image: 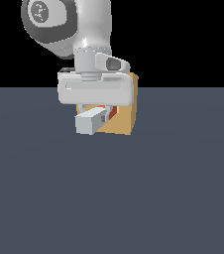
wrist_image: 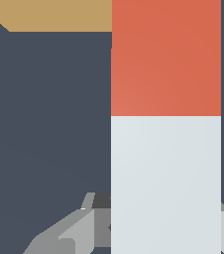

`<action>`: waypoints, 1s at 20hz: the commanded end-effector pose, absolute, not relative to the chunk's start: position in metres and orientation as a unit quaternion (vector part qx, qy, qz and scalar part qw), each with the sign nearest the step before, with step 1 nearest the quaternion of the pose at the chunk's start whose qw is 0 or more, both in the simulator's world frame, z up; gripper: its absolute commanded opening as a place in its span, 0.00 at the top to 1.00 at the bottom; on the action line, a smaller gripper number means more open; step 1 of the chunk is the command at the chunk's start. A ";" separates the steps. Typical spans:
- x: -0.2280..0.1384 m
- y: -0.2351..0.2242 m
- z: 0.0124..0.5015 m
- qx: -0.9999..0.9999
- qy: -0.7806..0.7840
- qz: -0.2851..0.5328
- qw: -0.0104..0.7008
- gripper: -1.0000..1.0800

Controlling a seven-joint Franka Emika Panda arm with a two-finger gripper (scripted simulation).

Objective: Insert the peg into the horizontal hole in a box.

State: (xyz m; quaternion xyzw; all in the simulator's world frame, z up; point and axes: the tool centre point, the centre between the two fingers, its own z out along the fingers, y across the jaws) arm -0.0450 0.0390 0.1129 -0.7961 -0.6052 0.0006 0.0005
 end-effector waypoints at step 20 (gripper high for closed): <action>-0.016 0.147 0.114 -0.796 -0.605 -0.001 0.000 1.00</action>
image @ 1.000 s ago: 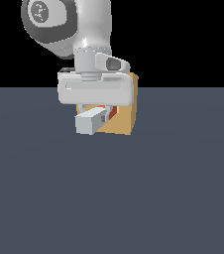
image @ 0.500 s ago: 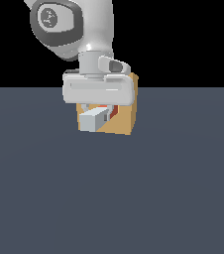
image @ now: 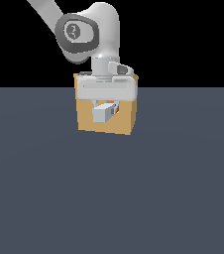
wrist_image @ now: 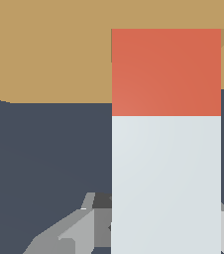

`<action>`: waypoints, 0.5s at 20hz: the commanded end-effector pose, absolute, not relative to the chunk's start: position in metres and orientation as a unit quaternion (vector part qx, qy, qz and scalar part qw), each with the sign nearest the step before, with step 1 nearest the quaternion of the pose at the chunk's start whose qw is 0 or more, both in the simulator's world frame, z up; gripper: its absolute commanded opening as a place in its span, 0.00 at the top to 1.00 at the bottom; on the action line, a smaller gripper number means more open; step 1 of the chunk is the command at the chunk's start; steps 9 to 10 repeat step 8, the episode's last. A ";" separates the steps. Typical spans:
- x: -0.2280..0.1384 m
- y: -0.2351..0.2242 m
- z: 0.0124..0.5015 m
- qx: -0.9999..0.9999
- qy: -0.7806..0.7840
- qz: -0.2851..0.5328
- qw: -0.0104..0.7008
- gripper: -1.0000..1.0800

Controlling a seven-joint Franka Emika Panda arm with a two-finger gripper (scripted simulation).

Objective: Insert the peg into the horizontal hole in a box.

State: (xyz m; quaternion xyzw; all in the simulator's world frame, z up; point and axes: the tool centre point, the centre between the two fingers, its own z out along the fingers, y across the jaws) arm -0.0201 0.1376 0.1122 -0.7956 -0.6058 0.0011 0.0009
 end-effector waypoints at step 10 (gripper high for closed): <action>-0.009 0.165 0.115 -0.796 -0.605 -0.001 0.000 1.00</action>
